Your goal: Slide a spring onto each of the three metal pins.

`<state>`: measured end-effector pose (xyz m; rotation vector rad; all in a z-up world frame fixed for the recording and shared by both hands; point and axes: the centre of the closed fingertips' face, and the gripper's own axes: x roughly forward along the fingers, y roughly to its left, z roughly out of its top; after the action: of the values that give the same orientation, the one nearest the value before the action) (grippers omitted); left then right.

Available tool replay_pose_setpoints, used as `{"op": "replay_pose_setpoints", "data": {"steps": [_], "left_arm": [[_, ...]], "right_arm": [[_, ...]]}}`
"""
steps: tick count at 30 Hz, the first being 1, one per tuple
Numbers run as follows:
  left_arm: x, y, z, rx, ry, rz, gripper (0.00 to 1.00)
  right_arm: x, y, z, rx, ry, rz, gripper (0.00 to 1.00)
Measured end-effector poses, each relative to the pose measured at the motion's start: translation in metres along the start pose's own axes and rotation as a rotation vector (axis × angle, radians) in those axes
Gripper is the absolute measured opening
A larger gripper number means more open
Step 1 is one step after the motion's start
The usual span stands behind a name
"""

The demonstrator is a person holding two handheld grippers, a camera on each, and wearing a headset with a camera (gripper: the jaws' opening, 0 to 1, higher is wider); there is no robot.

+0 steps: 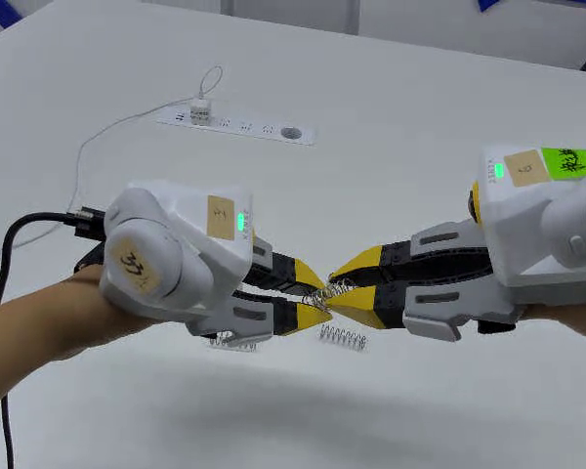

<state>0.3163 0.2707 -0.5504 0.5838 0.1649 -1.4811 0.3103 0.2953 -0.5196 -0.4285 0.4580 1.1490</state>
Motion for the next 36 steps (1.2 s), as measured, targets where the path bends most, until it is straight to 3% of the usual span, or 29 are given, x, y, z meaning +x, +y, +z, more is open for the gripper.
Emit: {"op": "replay_pose_setpoints", "data": {"steps": [6,8,21,23,26,27,30,33,36], "left_arm": [[0.001,-0.002,0.002,-0.007,-0.001,-0.002,0.10],[-0.001,-0.002,0.006,-0.023,-0.020,0.003,0.10],[-0.005,0.000,0.009,-0.060,-0.032,0.025,0.11],[-0.005,0.001,0.010,-0.092,-0.045,0.028,0.11],[-0.007,0.006,0.014,-0.188,-0.097,0.048,0.11],[-0.009,0.009,0.014,-0.196,-0.109,0.066,0.11],[-0.011,0.011,0.011,-0.206,-0.110,0.080,0.12],[-0.013,0.013,0.003,-0.205,-0.084,0.094,0.12],[-0.017,0.016,-0.001,-0.221,-0.089,0.113,0.18]], "right_arm": [[0.001,0.002,0.005,0.025,-0.025,-0.004,0.11],[0.000,0.001,0.012,0.109,-0.055,-0.012,0.11],[0.000,-0.002,0.017,0.115,-0.050,-0.050,0.10],[0.000,-0.004,0.017,0.125,-0.053,-0.056,0.10],[-0.002,-0.006,0.020,0.134,-0.064,-0.062,0.10],[-0.003,-0.008,0.021,0.133,-0.067,-0.069,0.10],[-0.005,-0.012,0.022,0.136,-0.073,-0.084,0.10],[-0.008,-0.018,0.020,0.148,-0.072,-0.098,0.10],[-0.012,-0.025,0.019,0.157,-0.071,-0.108,0.10]]}}
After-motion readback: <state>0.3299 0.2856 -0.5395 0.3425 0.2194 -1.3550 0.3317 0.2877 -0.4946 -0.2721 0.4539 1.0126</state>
